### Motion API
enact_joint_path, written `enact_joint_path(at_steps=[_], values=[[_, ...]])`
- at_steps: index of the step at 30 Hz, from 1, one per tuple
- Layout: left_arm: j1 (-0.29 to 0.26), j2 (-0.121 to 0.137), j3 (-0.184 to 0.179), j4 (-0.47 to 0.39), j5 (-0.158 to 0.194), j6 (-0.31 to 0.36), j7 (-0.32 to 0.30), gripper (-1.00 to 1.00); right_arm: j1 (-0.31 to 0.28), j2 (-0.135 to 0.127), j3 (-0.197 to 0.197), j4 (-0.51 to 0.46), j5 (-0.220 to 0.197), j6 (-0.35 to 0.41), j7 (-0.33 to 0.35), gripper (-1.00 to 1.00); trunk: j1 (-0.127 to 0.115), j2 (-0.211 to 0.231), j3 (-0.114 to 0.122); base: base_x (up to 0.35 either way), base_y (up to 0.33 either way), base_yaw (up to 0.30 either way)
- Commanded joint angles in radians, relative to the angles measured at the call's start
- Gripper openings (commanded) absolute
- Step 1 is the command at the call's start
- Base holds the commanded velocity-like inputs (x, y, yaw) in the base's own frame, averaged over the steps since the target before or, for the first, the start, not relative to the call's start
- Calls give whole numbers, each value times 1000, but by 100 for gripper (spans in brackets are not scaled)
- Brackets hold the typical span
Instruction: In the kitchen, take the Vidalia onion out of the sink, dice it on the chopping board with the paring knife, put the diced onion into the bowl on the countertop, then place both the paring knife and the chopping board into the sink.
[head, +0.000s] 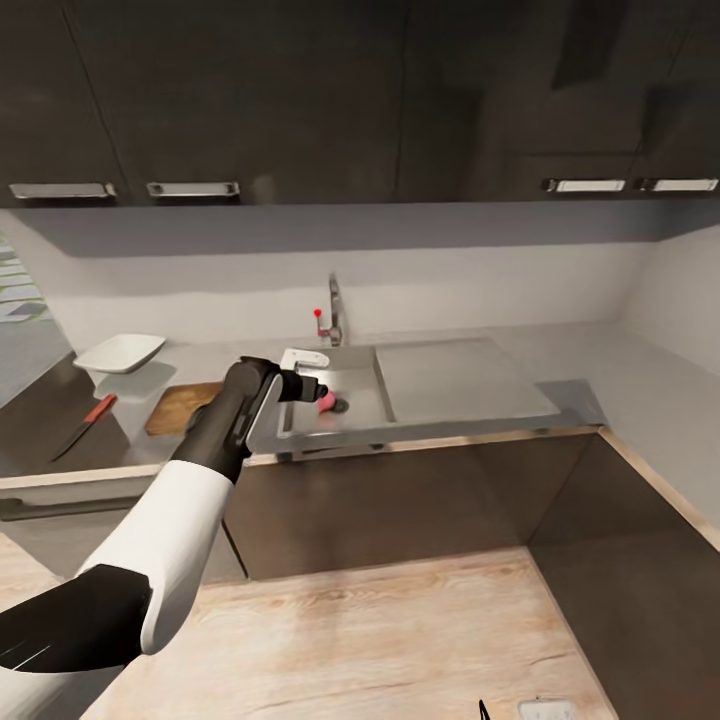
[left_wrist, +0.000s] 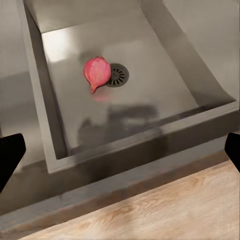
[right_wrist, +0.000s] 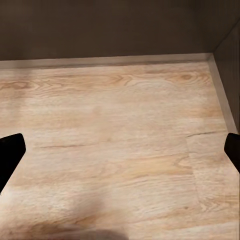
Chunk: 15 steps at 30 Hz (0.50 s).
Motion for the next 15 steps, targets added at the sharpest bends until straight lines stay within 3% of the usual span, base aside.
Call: enact_joint_path(at_steps=[1, 15], values=[[-1, 0, 0, 4, -1, 4, -2, 100, -2, -1, 8, -1, -10, -6, -7, 100, 1, -2, -2, 339, 0, 0], [-1, 0, -1, 52, -1, 1, -3, 100, -2, -1, 8, -2, -10, -5, -8, 100, 1, -2, -4, 327, 0, 0]])
